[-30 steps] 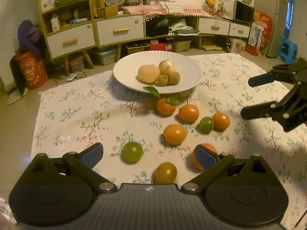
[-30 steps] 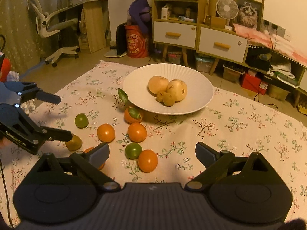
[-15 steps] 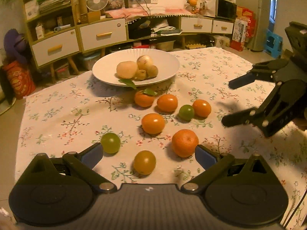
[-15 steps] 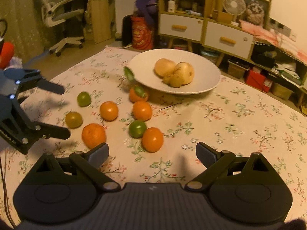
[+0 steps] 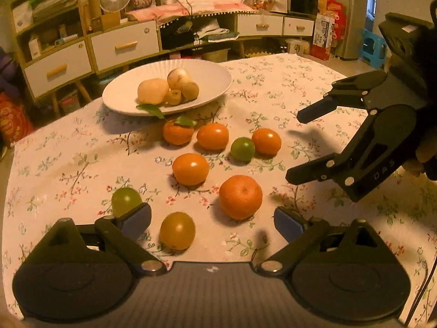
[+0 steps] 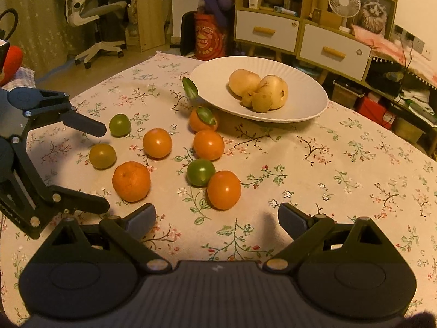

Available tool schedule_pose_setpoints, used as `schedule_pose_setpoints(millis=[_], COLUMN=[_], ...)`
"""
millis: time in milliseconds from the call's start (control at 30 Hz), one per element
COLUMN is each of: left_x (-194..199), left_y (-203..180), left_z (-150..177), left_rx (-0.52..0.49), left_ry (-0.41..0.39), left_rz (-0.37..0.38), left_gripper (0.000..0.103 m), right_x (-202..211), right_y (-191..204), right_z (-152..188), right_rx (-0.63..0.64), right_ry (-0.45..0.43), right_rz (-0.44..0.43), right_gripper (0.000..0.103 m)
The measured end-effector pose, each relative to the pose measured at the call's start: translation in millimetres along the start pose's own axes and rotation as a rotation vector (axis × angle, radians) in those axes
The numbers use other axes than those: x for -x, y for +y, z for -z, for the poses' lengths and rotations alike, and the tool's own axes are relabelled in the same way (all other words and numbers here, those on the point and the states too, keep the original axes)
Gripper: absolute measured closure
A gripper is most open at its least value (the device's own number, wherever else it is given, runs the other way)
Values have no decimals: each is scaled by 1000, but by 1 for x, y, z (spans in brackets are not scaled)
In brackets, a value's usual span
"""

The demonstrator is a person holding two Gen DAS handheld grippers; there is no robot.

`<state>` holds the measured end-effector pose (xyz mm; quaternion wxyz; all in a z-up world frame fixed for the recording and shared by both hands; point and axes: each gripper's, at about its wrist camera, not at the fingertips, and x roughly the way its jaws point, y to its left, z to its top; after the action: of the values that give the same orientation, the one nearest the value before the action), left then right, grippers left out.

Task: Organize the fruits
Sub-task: 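Grasp an olive-brown fruit with the left tool while the right tool grasps an orange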

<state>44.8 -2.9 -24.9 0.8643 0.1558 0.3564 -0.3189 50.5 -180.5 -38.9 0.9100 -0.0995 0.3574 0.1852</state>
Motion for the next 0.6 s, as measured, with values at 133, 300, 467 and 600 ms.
schedule_pose_setpoints(millis=[133, 300, 467, 600], left_x=[-1, -5, -3, -3], left_y=[7, 10, 12, 13], left_z=[4, 11, 11, 9], left_rx=[17, 17, 26, 39], left_ry=[22, 58, 54, 57], left_rz=[-2, -2, 2, -4], left_gripper=[25, 34, 42, 49], right_x=[-5, -13, -16, -18], right_y=[-3, -5, -3, -3], right_z=[0, 0, -2, -4], right_rx=[-21, -16, 1, 3], right_ry=[8, 26, 20, 15], right_rz=[-15, -13, -9, -4], right_gripper=[13, 22, 29, 35])
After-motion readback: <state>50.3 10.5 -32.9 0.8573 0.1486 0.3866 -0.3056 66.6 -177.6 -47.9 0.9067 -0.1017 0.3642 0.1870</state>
